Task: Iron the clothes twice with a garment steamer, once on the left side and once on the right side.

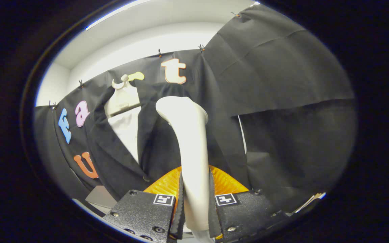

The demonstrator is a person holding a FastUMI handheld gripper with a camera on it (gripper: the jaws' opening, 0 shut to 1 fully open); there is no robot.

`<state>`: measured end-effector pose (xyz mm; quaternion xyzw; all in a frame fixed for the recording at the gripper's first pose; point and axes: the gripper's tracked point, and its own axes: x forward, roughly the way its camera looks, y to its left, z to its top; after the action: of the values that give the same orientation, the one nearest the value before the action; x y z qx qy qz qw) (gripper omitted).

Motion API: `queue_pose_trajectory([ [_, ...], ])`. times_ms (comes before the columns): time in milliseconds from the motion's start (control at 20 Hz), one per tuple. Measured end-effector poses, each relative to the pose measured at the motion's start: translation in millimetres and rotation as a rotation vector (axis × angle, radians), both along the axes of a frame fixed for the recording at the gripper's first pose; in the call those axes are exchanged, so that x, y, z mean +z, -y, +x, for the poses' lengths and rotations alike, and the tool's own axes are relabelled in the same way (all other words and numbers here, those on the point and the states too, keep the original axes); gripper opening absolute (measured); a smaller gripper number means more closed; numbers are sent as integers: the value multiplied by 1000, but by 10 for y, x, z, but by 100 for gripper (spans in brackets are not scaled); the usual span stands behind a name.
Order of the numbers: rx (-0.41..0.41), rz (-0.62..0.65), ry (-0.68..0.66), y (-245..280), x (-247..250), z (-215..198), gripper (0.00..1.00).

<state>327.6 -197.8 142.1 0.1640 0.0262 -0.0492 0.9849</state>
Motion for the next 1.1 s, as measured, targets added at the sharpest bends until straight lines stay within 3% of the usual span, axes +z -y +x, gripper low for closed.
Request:
queue_pose_trajectory([
  [400,44,-66,63,-259,595,589,31],
  [650,21,-127,39,-360,446,769,31],
  [1100,-57,-167,-23,-343,23,605,31],
])
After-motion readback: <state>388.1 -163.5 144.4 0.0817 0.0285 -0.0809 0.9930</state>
